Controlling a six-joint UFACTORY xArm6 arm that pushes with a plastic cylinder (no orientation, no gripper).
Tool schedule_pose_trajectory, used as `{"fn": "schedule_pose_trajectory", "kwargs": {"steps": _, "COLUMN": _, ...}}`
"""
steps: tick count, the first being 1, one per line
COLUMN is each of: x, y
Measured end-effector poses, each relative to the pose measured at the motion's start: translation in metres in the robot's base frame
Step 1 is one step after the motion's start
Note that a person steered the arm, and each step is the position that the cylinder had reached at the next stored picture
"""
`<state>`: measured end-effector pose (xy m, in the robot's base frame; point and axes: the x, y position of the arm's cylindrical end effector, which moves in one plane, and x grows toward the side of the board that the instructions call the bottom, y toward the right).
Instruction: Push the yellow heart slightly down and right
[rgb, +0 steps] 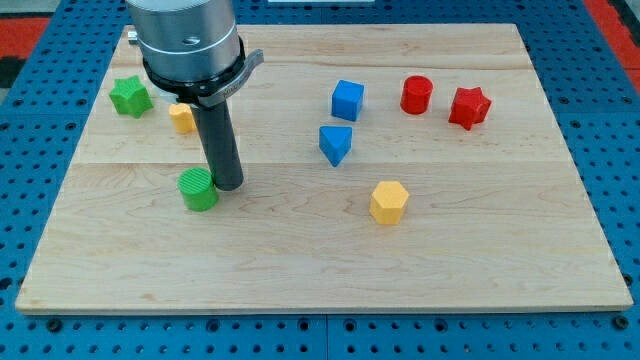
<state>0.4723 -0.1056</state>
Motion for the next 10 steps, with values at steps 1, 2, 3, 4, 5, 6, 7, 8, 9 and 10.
{"fn": "schedule_pose_trajectory", "kwargs": {"steps": 1, "x": -0.006, "y": 0.041}}
{"fn": "schedule_pose_trajectory", "kwargs": {"steps": 2, "x": -0.049, "y": 0.042}}
{"fn": "schedule_pose_trajectory", "kwargs": {"steps": 3, "x": -0.105, "y": 0.037}}
{"fn": "schedule_pose_trajectory", "kwargs": {"steps": 4, "x": -0.135, "y": 0.02}}
{"fn": "schedule_pose_trajectory", "kwargs": {"steps": 5, "x": -0.157, "y": -0.022}}
{"fn": "schedule_pose_trajectory", "kwargs": {"steps": 6, "x": -0.149, "y": -0.052}}
{"fn": "schedule_pose_trajectory", "kwargs": {"steps": 7, "x": -0.133, "y": -0.068}}
{"fn": "schedule_pose_trajectory", "kwargs": {"steps": 8, "x": -0.12, "y": -0.07}}
{"fn": "schedule_pose_trajectory", "kwargs": {"steps": 9, "x": -0.097, "y": -0.07}}
{"fn": "schedule_pose_trajectory", "kwargs": {"steps": 10, "x": -0.095, "y": -0.07}}
